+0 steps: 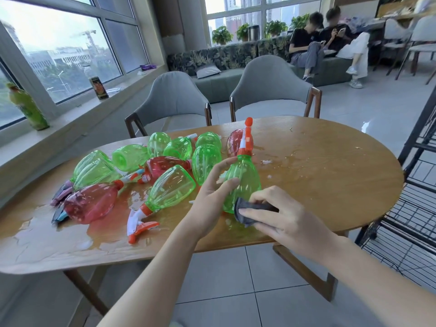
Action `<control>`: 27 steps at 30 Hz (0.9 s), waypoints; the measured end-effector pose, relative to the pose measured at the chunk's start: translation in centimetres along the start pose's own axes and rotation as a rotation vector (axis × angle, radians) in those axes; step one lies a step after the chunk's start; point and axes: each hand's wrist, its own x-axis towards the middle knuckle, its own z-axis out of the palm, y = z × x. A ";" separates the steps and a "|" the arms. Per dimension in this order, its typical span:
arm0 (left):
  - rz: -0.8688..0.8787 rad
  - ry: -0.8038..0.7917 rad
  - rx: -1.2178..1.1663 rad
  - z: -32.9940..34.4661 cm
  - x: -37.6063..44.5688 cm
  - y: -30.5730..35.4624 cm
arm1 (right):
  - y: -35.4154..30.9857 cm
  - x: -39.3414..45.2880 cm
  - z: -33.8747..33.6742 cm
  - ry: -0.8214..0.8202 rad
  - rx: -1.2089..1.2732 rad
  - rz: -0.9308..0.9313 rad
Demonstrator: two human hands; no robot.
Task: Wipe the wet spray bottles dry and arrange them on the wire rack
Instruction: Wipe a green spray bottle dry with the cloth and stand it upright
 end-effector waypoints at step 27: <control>-0.012 -0.136 -0.022 -1.9 2.4 -1.8 | 2.9 2.2 1.0 0.241 0.181 0.395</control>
